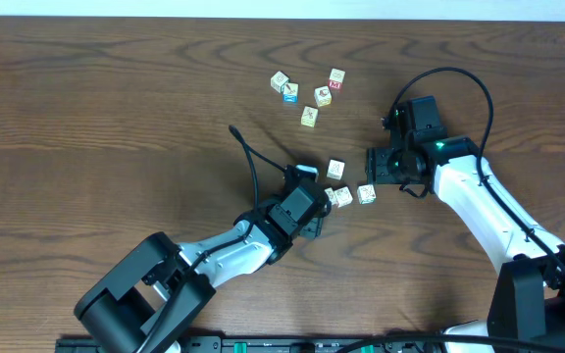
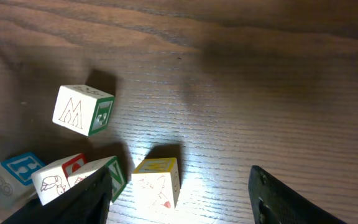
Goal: Lift 5 blocks
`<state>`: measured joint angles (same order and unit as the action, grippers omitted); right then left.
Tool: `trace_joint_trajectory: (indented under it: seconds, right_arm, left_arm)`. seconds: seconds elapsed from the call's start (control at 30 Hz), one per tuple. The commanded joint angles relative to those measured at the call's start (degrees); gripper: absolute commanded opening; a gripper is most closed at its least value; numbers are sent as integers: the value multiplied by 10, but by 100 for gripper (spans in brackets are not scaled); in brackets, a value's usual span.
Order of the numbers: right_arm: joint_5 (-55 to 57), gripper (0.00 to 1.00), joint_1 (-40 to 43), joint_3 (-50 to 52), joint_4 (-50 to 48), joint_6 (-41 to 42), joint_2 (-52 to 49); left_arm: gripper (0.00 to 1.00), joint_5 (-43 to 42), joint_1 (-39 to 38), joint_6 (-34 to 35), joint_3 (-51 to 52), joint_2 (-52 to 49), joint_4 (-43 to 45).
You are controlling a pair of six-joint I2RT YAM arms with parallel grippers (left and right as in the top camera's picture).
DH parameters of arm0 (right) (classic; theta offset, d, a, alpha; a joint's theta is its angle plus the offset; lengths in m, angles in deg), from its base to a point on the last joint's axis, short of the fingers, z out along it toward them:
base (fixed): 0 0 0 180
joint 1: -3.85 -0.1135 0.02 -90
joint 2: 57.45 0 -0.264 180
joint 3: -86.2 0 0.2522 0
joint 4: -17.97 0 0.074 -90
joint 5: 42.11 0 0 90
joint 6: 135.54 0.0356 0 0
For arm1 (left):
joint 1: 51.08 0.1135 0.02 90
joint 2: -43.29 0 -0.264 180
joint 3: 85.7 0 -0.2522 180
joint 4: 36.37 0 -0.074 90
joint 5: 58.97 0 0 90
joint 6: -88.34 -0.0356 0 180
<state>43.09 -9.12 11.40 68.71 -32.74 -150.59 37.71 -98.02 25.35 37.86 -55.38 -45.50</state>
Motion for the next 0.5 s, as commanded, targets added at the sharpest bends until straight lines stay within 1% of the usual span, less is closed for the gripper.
trace_joint_trajectory:
  seconds: [0.0, 0.13, 0.3, 0.37, 0.47]
  right_arm:
    - [-18, 67, 3, -9, -1, 0, 9]
    - [-46, 66, 3, -9, -2, -2, 9]
    - [-50, 66, 2, -9, -2, -2, 9]
    - [-60, 66, 2, -9, -3, -2, 9]
    - [-64, 65, -3, -9, -12, -2, 7]
  left_arm:
    - [67, 1, 2, 3, 6, 4, -21]
    - [67, 0, 2, 3, 6, 38, -36]
    - [68, 1, 2, -4, 6, 105, -61]
    - [72, 6, 2, -9, 6, 132, -72]
    - [74, 42, 3, -11, 6, 167, -91]
